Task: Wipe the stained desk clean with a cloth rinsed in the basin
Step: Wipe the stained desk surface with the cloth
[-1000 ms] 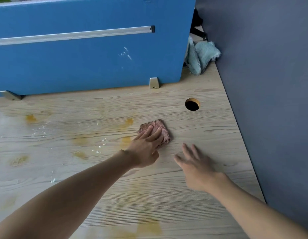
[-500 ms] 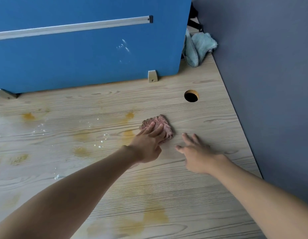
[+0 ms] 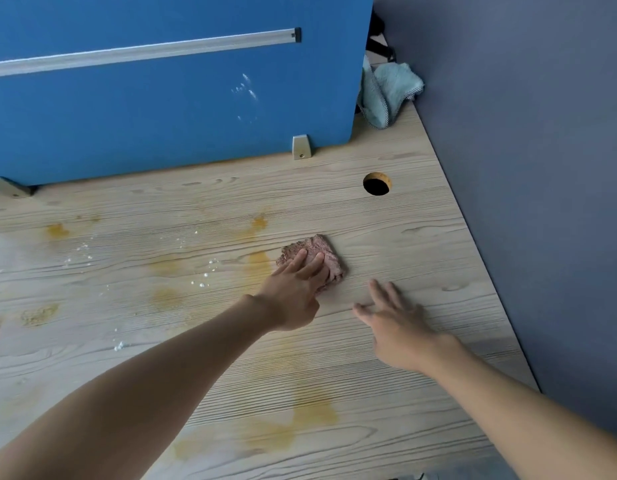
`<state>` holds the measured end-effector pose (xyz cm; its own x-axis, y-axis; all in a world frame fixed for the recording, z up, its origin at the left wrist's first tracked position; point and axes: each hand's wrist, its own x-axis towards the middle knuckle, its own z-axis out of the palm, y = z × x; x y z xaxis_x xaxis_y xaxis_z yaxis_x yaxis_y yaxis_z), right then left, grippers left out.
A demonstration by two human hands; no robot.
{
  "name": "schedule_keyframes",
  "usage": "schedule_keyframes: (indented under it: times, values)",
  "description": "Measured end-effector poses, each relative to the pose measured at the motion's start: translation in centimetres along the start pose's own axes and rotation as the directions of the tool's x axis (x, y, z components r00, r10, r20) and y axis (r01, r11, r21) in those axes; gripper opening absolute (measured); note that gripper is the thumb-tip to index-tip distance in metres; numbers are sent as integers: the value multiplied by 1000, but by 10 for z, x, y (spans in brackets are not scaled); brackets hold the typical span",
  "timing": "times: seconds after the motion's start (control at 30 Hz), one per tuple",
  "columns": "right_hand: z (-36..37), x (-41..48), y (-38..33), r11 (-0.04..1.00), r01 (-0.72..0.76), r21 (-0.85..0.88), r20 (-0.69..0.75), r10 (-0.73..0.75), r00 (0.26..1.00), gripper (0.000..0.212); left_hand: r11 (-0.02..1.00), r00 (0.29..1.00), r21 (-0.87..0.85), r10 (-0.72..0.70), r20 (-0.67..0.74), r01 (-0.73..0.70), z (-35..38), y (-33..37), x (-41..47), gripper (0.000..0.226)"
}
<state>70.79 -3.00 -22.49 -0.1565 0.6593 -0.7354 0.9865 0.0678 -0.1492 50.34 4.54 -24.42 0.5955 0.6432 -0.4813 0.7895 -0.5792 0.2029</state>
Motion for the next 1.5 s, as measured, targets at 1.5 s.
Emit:
schedule_keyframes:
  times: [1.5]
  values:
    - [30, -43, 2, 1000, 8, 2, 56, -8, 998, 84, 999, 996, 28, 39, 81, -41, 35, 28, -58, 71]
